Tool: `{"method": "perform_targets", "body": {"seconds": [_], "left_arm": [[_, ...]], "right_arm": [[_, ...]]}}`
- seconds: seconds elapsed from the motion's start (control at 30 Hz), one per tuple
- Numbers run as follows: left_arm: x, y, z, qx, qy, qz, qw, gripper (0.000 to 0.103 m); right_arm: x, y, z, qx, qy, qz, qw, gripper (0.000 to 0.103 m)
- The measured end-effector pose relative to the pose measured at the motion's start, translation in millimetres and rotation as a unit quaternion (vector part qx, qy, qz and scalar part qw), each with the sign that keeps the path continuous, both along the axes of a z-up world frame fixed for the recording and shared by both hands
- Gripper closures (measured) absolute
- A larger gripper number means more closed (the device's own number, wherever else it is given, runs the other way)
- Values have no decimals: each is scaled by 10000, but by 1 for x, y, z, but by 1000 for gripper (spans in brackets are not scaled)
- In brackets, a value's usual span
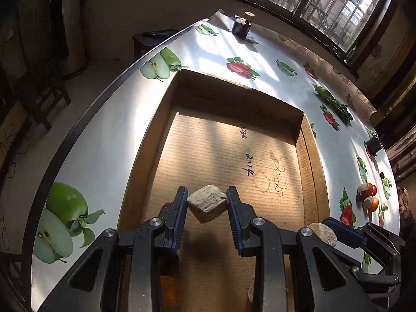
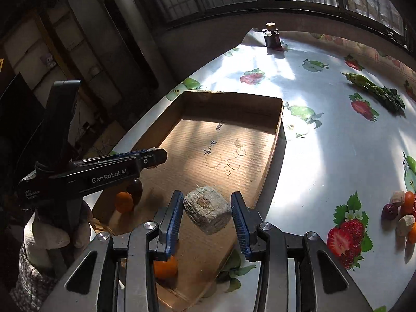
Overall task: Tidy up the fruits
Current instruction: 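Carry the yam piece in the left tool to the box while the right tool carries its yam piece, then open the left tool to drop its yam piece in the box while the right tool releases its piece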
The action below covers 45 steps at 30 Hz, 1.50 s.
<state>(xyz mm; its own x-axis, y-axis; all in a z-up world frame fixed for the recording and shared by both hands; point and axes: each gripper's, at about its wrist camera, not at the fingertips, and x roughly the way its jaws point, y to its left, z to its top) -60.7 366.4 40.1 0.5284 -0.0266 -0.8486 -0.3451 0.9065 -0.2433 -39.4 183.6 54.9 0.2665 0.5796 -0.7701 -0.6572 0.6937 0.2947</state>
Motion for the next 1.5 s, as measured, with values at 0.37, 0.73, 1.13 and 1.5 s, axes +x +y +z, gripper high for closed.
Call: {"method": "perform_targets", "body": {"seconds": [0.37,0.73,1.13,1.5], "left_arm": [[-6,13,-11,-58,103,112,9999,73],[-16,7,2,-125,-106,195,9997,60],[-96,-29,57,-193,-1230,614,9903,34],[-110,-53,60,-90,-1189,566,9913,34]], "right_arm": [[5,29,-29,-218,185,58,9996,61],[-6,19,-12,-50,-33,13,10000,58],[-23,-52,2,180,-176,-607,9978,49],[-53,-42,-36,-309,150,-253,9991,77]]}}
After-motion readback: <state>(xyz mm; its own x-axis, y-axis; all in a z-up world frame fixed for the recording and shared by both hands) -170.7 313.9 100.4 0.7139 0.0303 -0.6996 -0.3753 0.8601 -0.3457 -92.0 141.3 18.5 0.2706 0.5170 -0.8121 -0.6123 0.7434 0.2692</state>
